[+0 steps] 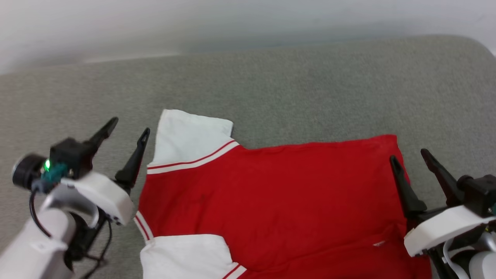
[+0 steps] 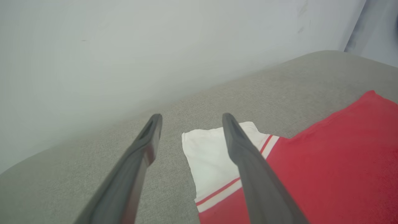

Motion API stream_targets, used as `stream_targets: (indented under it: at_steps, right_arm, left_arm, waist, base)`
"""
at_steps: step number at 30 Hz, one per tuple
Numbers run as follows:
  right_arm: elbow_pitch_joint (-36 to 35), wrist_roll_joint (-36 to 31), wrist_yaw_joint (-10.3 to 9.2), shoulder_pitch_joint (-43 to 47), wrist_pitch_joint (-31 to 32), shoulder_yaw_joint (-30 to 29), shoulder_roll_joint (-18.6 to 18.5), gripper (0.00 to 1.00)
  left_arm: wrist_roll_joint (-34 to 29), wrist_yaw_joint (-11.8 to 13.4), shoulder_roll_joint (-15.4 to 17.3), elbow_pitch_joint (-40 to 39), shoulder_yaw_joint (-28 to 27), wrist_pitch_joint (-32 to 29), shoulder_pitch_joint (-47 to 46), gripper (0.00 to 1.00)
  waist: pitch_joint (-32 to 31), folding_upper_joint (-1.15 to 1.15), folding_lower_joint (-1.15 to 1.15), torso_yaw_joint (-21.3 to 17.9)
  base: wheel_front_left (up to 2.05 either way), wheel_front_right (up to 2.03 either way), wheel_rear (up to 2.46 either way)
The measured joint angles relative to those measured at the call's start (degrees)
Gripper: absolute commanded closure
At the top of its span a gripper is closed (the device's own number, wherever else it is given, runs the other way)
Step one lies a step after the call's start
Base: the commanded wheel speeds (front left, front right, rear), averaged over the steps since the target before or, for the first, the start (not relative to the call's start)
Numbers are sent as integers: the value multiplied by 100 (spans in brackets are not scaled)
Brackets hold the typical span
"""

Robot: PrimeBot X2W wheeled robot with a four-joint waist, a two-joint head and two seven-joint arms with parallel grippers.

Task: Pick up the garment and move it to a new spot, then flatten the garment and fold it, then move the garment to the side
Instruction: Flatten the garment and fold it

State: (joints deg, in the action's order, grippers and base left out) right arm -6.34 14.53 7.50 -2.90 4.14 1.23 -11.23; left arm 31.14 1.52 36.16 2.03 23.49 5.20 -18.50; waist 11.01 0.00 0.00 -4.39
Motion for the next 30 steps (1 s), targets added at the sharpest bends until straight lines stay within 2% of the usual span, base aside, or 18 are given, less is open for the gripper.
stream_targets:
  at_steps: [3, 6, 8, 11, 15, 19, 24, 30]
  right_arm:
    - [-27, -8, 0, -152, -22, 22, -8, 0]
    - [-20, -8, 0, -271, -80, 66, 34, 0]
    - [3, -9, 0, -321, -129, 86, 69, 0]
    - [80, -47, 0, -419, -212, 153, 119, 0]
    - [168, -63, 0, -508, -298, 235, 199, 0]
    - [242, -86, 0, -567, -360, 293, 230, 0]
    - [289, -145, 0, -666, -387, 322, 246, 0]
    - [315, -154, 0, -762, -385, 296, 247, 0]
  left_arm:
    - [90, -441, 299, 253, 109, -738, -676, 0]
    - [459, -704, 544, 614, 187, -1795, -1352, 0]
    - [990, -760, 563, 881, 188, -2641, -1671, 0]
    - [1446, -784, 745, 1163, 182, -3819, -2181, 0]
    - [2013, -573, 779, 1324, 63, -4931, -2676, 0]
    - [2064, -365, 911, 1367, 78, -5567, -2980, 0]
    - [2164, -122, 948, 1415, 141, -6077, -3059, 0]
    - [2058, 15, 1012, 1412, 189, -6150, -3119, 0]
  waist:
    - [259, 0, 0, -155]
    - [519, 0, 1, -327]
    - [672, 0, 1, -446]
    - [883, 0, 1, -620]
    - [1149, 0, 1, -813]
    - [1374, 0, 1, -969]
    - [1600, 0, 1, -1117]
    - [1803, 0, 1, -1231]
  base:
    - [0, 0, 0]
    - [0, 0, 0]
    - [0, 0, 0]
    - [0, 0, 0]
    - [0, 0, 0]
    - [0, 0, 0]
    - [0, 0, 0]
    - [0, 0, 0]
